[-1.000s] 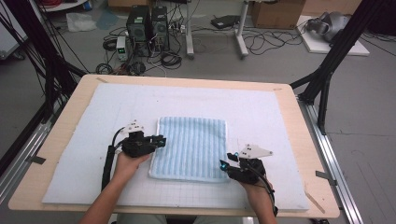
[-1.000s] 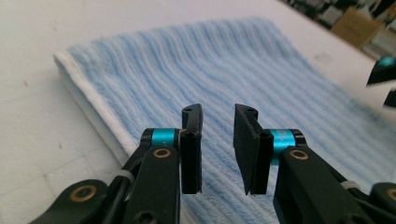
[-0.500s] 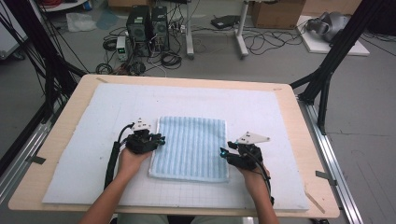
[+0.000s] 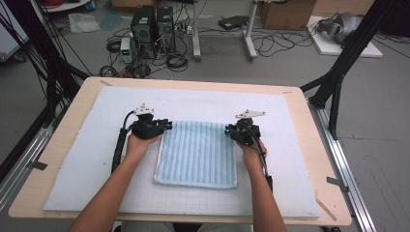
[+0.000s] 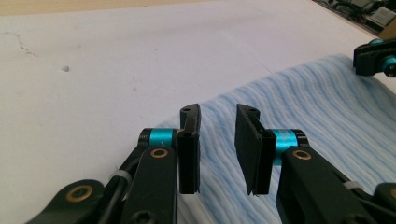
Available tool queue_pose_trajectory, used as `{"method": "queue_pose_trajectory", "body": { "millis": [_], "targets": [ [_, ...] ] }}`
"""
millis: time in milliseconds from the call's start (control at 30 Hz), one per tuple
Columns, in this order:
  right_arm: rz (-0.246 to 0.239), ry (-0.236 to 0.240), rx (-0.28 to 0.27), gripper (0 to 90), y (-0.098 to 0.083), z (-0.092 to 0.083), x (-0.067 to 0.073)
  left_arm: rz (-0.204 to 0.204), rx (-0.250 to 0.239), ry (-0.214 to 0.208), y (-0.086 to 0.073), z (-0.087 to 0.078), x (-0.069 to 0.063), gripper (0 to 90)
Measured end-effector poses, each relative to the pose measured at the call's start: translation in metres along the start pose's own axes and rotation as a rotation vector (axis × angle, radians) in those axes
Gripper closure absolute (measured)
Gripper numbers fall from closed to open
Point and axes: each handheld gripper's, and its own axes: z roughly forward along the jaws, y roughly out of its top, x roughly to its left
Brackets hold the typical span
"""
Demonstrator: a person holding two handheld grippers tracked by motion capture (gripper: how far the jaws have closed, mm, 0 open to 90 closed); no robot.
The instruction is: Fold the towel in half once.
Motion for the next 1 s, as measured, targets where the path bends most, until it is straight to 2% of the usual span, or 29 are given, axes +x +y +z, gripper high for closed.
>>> {"method": "queue_pose_trajectory", "body": {
  "millis": [100, 133, 233, 333, 400, 500, 600, 700, 800, 867, 967, 1000],
  "targets": [
    [0.017, -0.004, 0.037, 78.1, 0.001, 0.010, -0.003, 0.009, 0.039, 0.015, 0.001, 0.011, 0.004, 74.3],
    [0.017, -0.009, 0.047, 78.1, 0.000, 0.013, -0.005, 0.010, 0.069, 0.018, 0.001, 0.014, 0.005, 75.7],
    [0.024, -0.014, 0.078, 77.3, -0.003, 0.018, -0.009, -0.021, 0.114, 0.021, -0.002, 0.022, 0.009, 76.8],
    [0.029, -0.019, 0.071, 77.0, -0.005, 0.020, -0.012, -0.024, 0.115, 0.032, -0.002, 0.023, 0.009, 77.2],
    [0.030, -0.047, 0.069, 77.0, -0.005, 0.020, -0.015, -0.008, 0.115, 0.051, -0.001, 0.023, 0.009, 78.4],
    [0.034, -0.045, 0.063, 76.7, -0.006, 0.019, -0.017, -0.023, 0.112, 0.056, -0.002, 0.022, 0.011, 79.4],
    [0.035, -0.068, 0.061, 71.4, -0.005, 0.016, -0.017, -0.025, 0.113, 0.052, -0.002, 0.020, 0.013, 76.9],
    [0.065, -0.037, 0.010, 65.2, -0.006, 0.004, -0.022, -0.031, 0.062, 0.014, 0.001, 0.013, 0.014, 61.1],
    [0.060, -0.049, -0.026, 59.6, -0.005, -0.012, -0.025, -0.030, -0.034, -0.054, 0.005, 0.002, 0.012, 51.5],
    [0.057, -0.052, -0.054, 52.5, -0.005, -0.022, -0.027, -0.043, -0.076, -0.103, 0.007, -0.003, 0.010, 43.2],
    [0.066, -0.048, -0.091, 41.0, -0.008, -0.040, -0.028, -0.043, -0.139, -0.127, 0.011, -0.012, 0.005, 29.8],
    [0.057, -0.048, -0.094, 39.1, -0.009, -0.045, -0.029, -0.025, -0.145, -0.125, 0.012, -0.015, 0.003, 22.2]
  ]
}}
